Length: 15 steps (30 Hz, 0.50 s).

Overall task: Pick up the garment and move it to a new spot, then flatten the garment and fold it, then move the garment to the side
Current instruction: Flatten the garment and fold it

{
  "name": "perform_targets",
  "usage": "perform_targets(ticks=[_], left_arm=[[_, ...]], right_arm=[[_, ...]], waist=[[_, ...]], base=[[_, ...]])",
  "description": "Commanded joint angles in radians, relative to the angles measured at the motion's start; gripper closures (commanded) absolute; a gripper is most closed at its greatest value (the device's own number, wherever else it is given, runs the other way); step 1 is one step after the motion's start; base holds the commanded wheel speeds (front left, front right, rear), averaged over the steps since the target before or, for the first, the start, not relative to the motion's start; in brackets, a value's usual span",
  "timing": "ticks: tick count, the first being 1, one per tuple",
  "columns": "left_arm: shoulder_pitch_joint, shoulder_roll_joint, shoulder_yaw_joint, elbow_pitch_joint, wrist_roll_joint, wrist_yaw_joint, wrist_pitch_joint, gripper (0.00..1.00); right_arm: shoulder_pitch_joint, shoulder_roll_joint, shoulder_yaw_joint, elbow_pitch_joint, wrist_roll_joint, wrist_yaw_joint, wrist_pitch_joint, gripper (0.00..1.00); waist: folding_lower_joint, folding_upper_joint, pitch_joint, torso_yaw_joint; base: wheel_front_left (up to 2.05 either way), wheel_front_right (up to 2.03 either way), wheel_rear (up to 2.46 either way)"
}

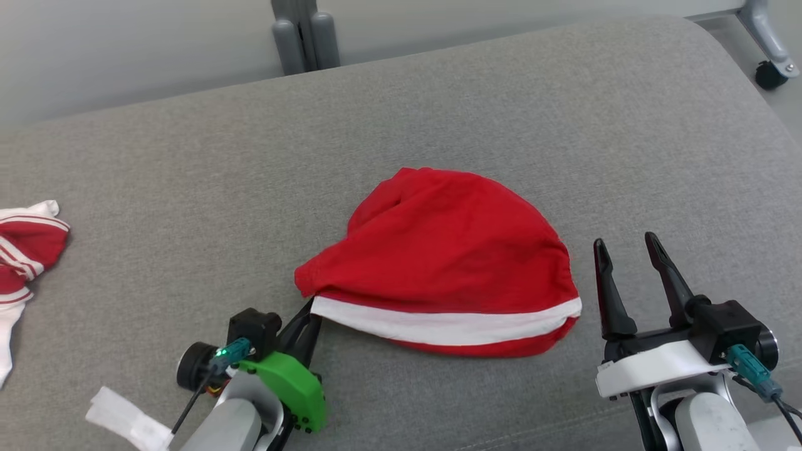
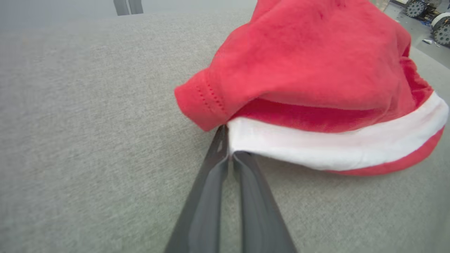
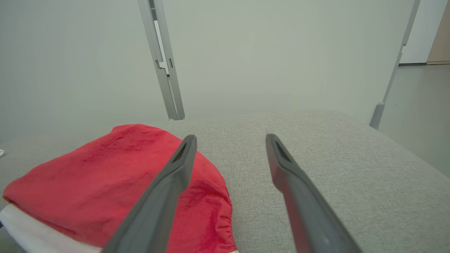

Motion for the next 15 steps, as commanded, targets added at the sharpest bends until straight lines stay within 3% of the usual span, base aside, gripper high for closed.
perform_targets(ticks=[1, 7, 14, 15], left_arm=[[0.033, 0.018, 0.017, -0.020, 0.012, 0.010, 0.000, 1.00], [0.136, 0.057, 0.051, -0.107, 0.035, 0.034, -0.001, 1.00], [0.237, 0.051, 0.047, -0.113, 0.017, 0.046, 0.000, 1.00], [0.241, 0.050, 0.045, -0.111, 0.020, 0.049, 0.000, 0.04]], right_arm=[[0.013, -0.001, -0.003, 0.005, 0.001, -0.001, -0.003, 0.00], [0.027, -0.001, -0.008, 0.016, 0.011, -0.001, -0.003, 0.00], [0.033, -0.001, -0.013, 0.027, 0.021, -0.001, -0.003, 0.00], [0.034, -0.001, -0.012, 0.029, 0.022, -0.001, -0.003, 0.00]], waist=[[0.0000, 0.0000, -0.035, 0.043], [0.0000, 0.0000, -0.056, 0.110], [0.0000, 0.0000, -0.062, 0.159], [0.0000, 0.0000, -0.064, 0.164]], base=[[0.00, 0.00, 0.00], [0.00, 0.00, 0.00], [0.00, 0.00, 0.00], [0.00, 0.00, 0.00]])
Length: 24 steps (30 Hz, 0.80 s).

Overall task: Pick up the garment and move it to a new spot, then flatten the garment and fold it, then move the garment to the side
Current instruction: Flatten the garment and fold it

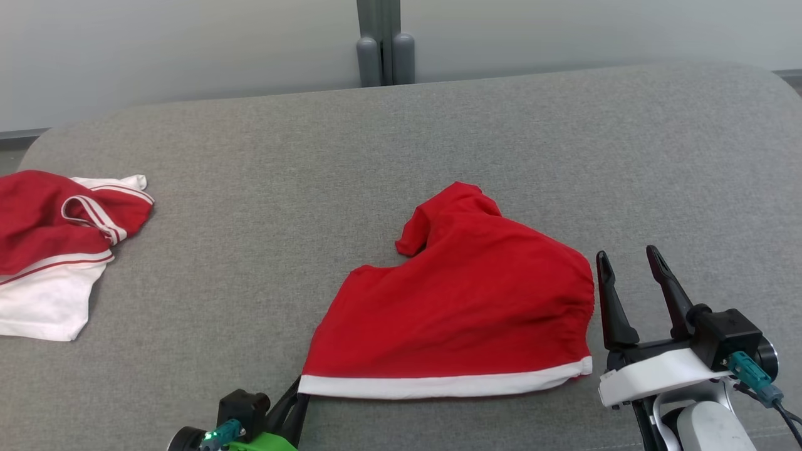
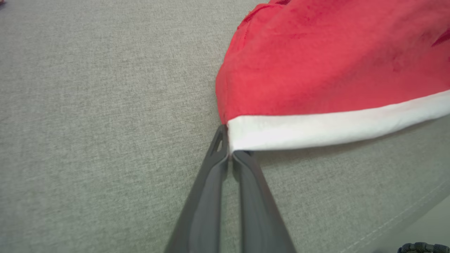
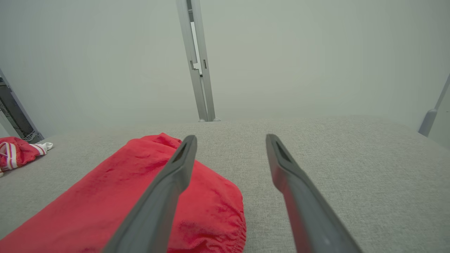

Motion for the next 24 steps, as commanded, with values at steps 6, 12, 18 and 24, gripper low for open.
perform_targets(ticks=[6, 12, 18, 24], left_arm=[[0.016, -0.003, 0.062, -0.066, -0.004, 0.027, 0.000, 0.00], [0.061, 0.017, 0.199, -0.188, 0.008, 0.057, 0.000, 0.00], [0.089, 0.030, 0.308, -0.276, 0.030, 0.073, 0.000, 0.00], [0.113, 0.034, 0.383, -0.343, 0.066, 0.088, -0.001, 0.00]], right_arm=[[0.009, -0.002, -0.002, 0.011, 0.007, -0.001, -0.003, 0.00], [0.019, -0.002, -0.004, 0.014, -0.004, -0.001, -0.003, 0.00], [0.025, -0.002, 0.005, 0.012, -0.010, -0.001, -0.003, 0.00], [0.028, -0.002, 0.024, 0.006, -0.018, -0.001, -0.003, 0.00]], waist=[[0.0000, -0.0001, -0.031, 0.031], [0.0000, -0.0001, -0.071, 0.027], [0.0000, -0.0001, -0.093, 0.029], [0.0000, -0.0001, -0.109, 0.034]], base=[[0.00, 0.00, 0.00], [0.00, 0.00, 0.00], [0.00, 0.00, 0.00], [0.00, 0.00, 0.00]])
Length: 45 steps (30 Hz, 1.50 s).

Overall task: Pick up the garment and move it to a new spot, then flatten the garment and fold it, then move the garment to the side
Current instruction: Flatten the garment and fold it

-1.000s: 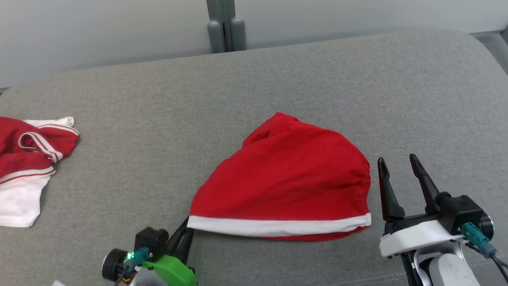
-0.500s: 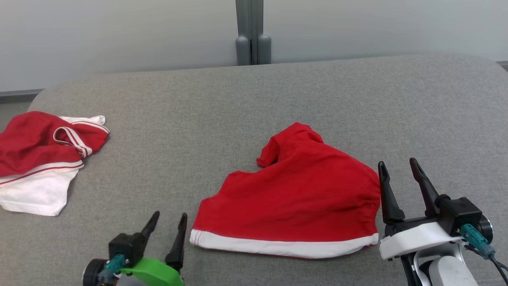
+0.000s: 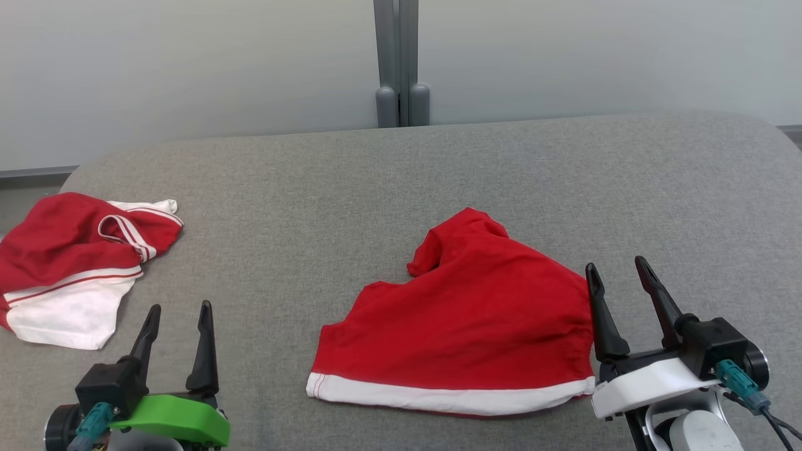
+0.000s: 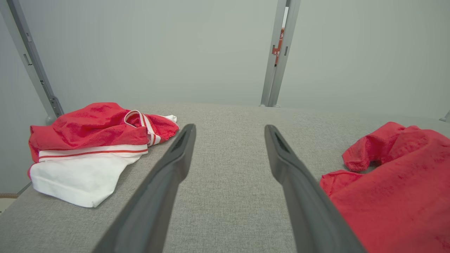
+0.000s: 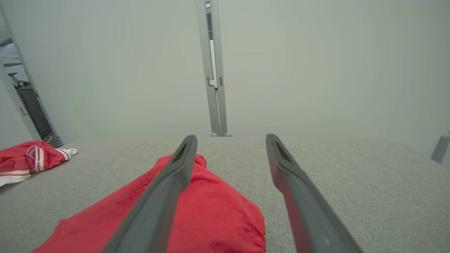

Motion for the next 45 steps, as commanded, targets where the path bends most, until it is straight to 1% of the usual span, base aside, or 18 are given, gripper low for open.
perform_targets(ticks=[1, 6, 13, 25, 45], left_arm=[[0.018, 0.008, 0.013, -0.011, 0.018, 0.008, 0.000, 0.00], [0.042, 0.012, 0.038, -0.034, 0.025, 0.010, 0.000, 0.00], [0.075, 0.013, 0.048, -0.049, 0.036, 0.015, 0.000, 0.00], [0.105, 0.016, 0.037, -0.066, 0.029, 0.022, 0.005, 0.00], [0.092, 0.024, 0.018, -0.058, 0.019, 0.023, 0.011, 0.00]], right_arm=[[0.012, -0.002, 0.002, -0.003, -0.003, -0.001, -0.003, 0.00], [0.024, -0.002, 0.010, -0.005, -0.010, -0.001, -0.003, 0.00], [0.057, -0.002, 0.003, -0.011, -0.029, -0.001, -0.003, 0.00], [0.099, -0.004, 0.003, -0.029, -0.041, -0.001, 0.008, 0.00], [0.094, -0.002, 0.007, -0.013, -0.027, -0.001, 0.012, 0.00]], waist=[[0.0000, -0.0001, -0.005, 0.003], [0.0000, -0.0001, -0.013, 0.005], [0.0000, -0.0001, -0.023, 0.005], [0.0000, -0.0001, -0.033, 0.004], [0.0000, -0.0001, -0.034, 0.007]], base=[[0.00, 0.00, 0.00], [0.00, 0.00, 0.00], [0.00, 0.00, 0.00], [0.00, 0.00, 0.00], [0.00, 0.00, 0.00]])
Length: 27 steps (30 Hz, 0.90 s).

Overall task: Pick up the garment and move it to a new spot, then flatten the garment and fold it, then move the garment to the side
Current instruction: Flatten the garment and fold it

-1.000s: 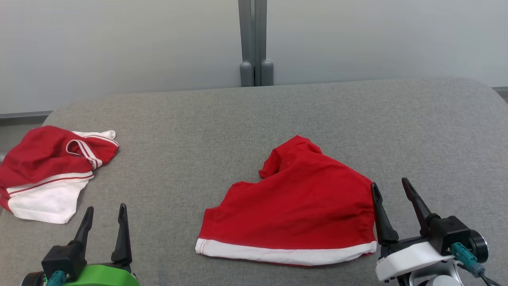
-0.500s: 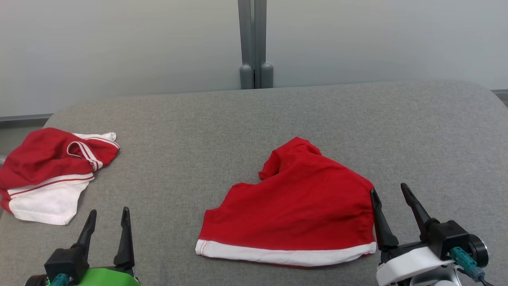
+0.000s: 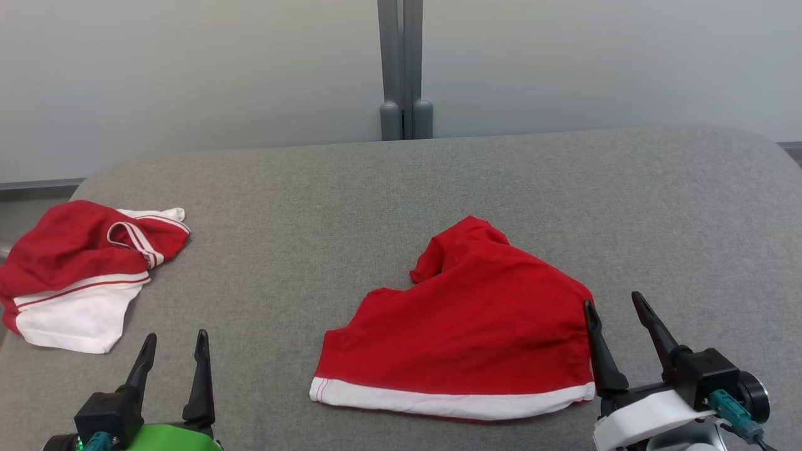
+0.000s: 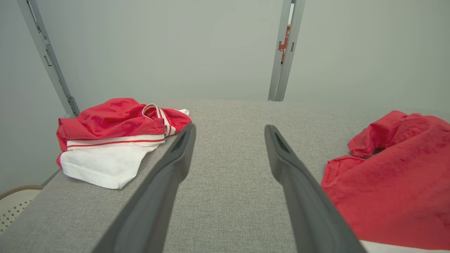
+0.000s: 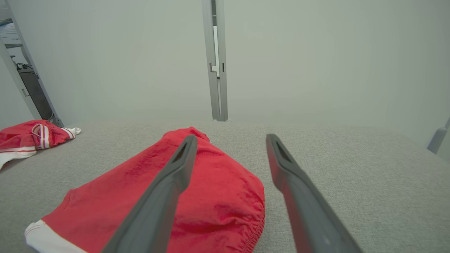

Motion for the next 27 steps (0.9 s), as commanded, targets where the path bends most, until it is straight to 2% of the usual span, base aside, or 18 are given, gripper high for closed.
perform_targets(ticks=[1, 17, 27], left_arm=[[-0.003, 0.007, 0.001, 0.003, -0.006, 0.006, -0.001, 0.00], [-0.006, 0.013, -0.016, 0.008, -0.013, 0.006, 0.001, 0.00], [-0.039, -0.021, -0.104, 0.056, 0.010, -0.040, 0.014, 0.00]], right_arm=[[0.005, -0.002, -0.001, 0.004, 0.006, -0.001, -0.002, 0.00], [-0.004, -0.001, -0.001, 0.026, 0.010, -0.001, -0.007, 0.00], [-0.024, -0.001, 0.003, 0.073, 0.005, -0.001, -0.011, 0.00]], waist=[[0.0000, 0.0000, 0.000, 0.001], [0.0000, 0.0000, -0.002, 0.001], [0.0000, 0.0000, 0.013, -0.009]], base=[[0.00, 0.00, 0.00], [0.00, 0.00, 0.00], [0.00, 0.00, 0.00]])
